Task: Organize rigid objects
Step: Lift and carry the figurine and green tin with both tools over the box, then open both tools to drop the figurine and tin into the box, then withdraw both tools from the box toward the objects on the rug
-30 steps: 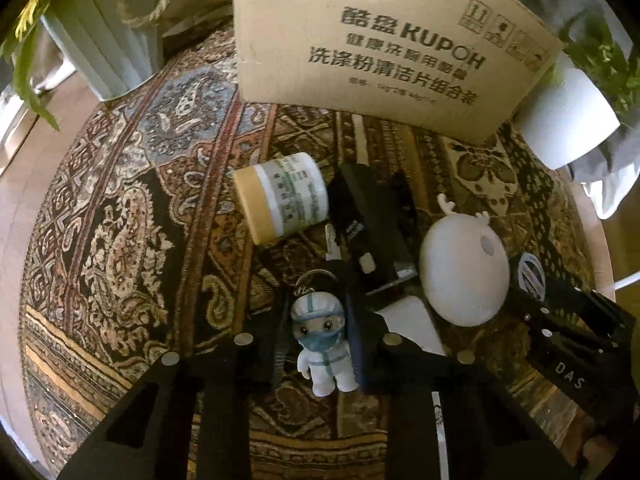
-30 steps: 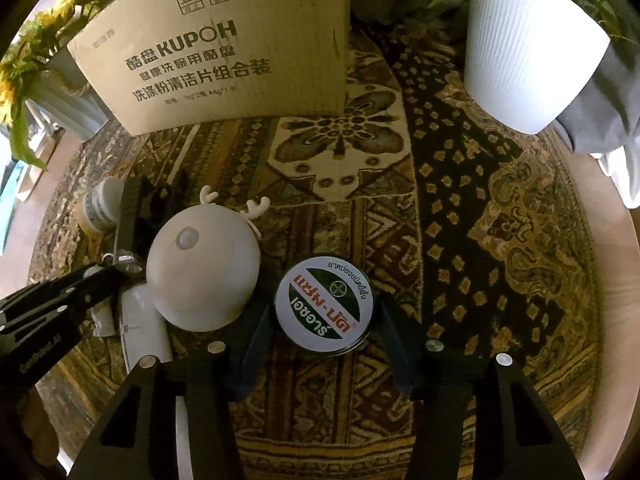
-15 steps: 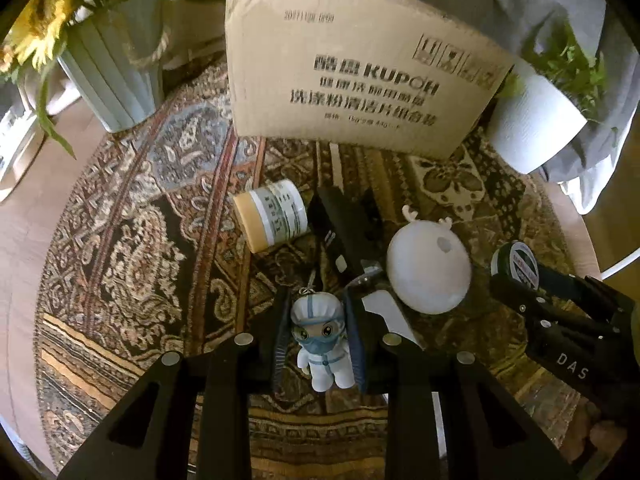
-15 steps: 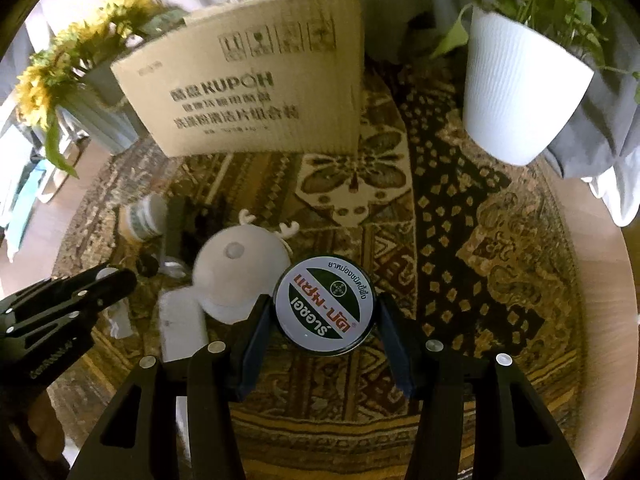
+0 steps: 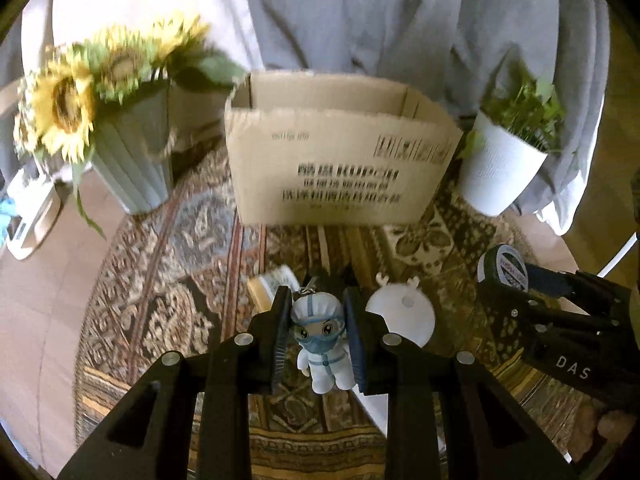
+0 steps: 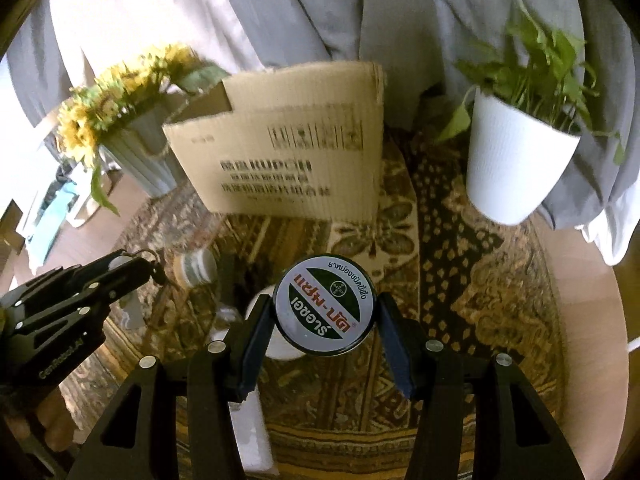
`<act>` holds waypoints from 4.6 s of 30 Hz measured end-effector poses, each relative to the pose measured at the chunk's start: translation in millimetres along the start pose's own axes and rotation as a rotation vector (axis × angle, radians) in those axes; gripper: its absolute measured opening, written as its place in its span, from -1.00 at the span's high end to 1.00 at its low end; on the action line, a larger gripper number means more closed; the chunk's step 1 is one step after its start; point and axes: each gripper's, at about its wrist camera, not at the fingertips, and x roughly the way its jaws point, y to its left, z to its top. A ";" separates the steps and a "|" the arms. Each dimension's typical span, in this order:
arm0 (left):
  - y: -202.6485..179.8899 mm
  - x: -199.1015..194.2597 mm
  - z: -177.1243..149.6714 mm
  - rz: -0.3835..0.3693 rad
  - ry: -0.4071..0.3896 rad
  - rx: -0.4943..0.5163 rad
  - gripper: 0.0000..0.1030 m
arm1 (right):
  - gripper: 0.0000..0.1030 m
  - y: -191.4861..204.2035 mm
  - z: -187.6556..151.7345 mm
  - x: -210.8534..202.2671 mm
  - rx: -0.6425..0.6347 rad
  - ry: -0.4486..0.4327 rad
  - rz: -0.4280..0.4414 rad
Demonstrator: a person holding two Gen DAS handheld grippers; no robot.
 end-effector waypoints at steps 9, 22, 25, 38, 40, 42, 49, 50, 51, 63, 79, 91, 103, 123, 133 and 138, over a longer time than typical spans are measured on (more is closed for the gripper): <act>-4.1 -23.8 26.5 -0.020 -0.107 0.034 0.48 | -0.03 5.1 24.7 -25.3 -0.008 -0.107 0.023; -4.2 -39.2 73.9 -0.087 -0.197 0.038 0.48 | -0.03 11.3 68.4 -45.4 -0.008 -0.241 0.050; -4.6 -41.8 85.9 -0.086 -0.221 0.047 0.48 | -0.03 12.9 79.1 -47.5 -0.007 -0.265 0.050; 0.7 -31.1 140.2 -0.095 -0.249 0.072 0.48 | -0.03 13.7 125.9 -36.9 -0.005 -0.304 0.058; 2.4 -28.1 146.3 -0.091 -0.249 0.074 0.48 | -0.03 13.7 132.0 -33.2 -0.010 -0.302 0.058; 4.4 -23.6 153.6 -0.088 -0.247 0.076 0.48 | -0.03 13.3 138.3 -28.7 -0.013 -0.298 0.055; 10.5 2.6 176.4 -0.080 -0.194 0.068 0.48 | -0.03 9.4 158.0 -6.5 -0.017 -0.261 0.042; 11.5 7.3 179.6 -0.077 -0.184 0.068 0.48 | -0.03 8.9 160.6 -2.0 -0.020 -0.252 0.040; 12.0 10.7 181.8 -0.077 -0.177 0.068 0.48 | -0.03 8.2 162.6 2.1 -0.022 -0.243 0.038; 18.5 63.1 200.0 -0.049 -0.055 0.077 0.48 | -0.03 -0.1 179.5 62.1 -0.024 -0.093 0.044; 28.0 124.4 197.4 -0.061 0.143 0.060 0.28 | -0.11 -6.2 181.7 108.9 -0.020 0.041 0.030; 26.4 81.2 185.5 0.004 0.018 0.074 -0.08 | -0.25 -3.4 176.9 69.5 -0.004 -0.058 -0.034; 23.2 7.0 156.8 0.074 -0.124 0.084 -0.24 | -0.49 14.0 149.1 -0.7 -0.029 -0.211 -0.052; 15.4 -60.9 80.7 0.192 -0.185 0.068 -0.36 | -0.55 30.8 81.9 -45.9 -0.059 -0.200 0.052; 15.0 -71.7 46.6 0.198 -0.204 0.174 -0.36 | -0.55 38.9 51.2 -48.2 0.009 -0.166 0.046; 19.6 -72.6 37.5 0.160 -0.202 0.265 -0.37 | -0.55 47.7 33.9 -48.8 0.071 -0.154 0.018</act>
